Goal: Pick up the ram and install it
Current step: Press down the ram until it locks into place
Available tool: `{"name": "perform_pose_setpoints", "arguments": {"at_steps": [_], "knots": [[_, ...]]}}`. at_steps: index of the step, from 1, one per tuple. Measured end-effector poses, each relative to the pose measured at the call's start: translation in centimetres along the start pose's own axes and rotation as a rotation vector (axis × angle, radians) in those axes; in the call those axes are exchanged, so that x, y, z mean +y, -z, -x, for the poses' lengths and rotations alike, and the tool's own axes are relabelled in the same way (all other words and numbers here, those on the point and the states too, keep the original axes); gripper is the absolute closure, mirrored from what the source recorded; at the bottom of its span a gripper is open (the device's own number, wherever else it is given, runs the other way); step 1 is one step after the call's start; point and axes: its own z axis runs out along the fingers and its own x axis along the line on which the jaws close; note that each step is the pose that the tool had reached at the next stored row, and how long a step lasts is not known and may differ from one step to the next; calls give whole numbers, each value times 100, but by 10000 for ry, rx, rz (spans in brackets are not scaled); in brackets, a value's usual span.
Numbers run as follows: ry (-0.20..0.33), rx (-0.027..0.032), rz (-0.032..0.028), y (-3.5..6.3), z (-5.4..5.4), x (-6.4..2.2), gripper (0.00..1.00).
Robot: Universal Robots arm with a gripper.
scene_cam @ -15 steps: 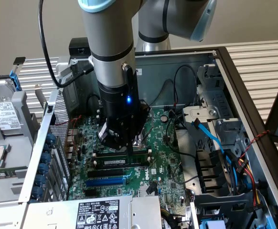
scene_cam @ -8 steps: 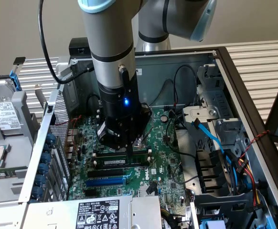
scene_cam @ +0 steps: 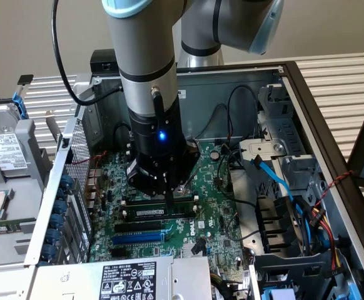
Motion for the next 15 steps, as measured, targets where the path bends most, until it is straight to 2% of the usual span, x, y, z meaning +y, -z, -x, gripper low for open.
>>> {"name": "perform_pose_setpoints", "arguments": {"at_steps": [15], "knots": [[-2626, 42, -222, -19, -2, 0, 90]]}}
